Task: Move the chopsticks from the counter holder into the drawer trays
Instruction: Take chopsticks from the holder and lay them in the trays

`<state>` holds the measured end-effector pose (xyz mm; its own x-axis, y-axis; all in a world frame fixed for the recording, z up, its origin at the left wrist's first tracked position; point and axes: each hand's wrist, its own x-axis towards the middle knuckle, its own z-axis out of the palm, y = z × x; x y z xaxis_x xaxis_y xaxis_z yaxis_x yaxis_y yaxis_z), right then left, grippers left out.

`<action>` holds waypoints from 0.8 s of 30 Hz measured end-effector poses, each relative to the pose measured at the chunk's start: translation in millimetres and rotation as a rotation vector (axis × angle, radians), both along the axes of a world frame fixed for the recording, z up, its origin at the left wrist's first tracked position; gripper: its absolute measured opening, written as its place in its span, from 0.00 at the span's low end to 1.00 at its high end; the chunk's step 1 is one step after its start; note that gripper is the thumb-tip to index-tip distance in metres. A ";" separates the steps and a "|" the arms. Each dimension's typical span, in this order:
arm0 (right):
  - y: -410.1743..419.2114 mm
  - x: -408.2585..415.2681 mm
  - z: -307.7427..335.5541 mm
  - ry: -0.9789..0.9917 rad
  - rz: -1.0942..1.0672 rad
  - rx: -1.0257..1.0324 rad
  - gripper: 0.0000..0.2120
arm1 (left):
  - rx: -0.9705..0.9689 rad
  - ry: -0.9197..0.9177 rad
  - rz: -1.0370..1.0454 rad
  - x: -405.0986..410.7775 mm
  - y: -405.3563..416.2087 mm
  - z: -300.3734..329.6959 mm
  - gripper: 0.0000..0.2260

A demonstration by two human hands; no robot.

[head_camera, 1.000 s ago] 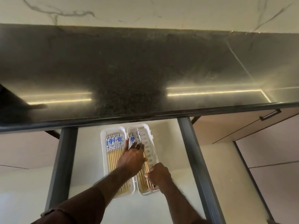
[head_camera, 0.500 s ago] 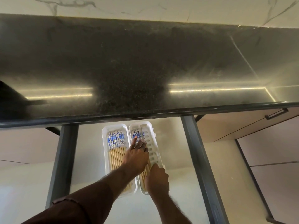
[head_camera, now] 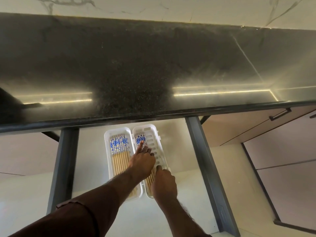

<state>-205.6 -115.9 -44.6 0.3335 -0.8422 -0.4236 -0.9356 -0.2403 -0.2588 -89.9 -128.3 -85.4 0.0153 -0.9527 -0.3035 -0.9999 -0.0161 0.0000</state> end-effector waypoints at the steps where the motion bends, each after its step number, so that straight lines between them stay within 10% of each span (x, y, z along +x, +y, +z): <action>1: -1.6 -2.0 1.4 -0.038 -0.019 0.043 0.12 | -0.020 0.008 -0.001 -0.2 1.2 2.6 0.19; 24: 119.2 -24.5 223.2 -0.520 -0.064 -0.533 0.20 | -0.685 0.265 0.157 -12.7 157.4 241.6 0.21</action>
<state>-230.1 3.3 178.6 0.3233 -0.9137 0.2463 -0.7407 -0.4063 -0.5350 -102.6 29.1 156.2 0.1757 -0.9223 0.3443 -0.9508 -0.0684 0.3020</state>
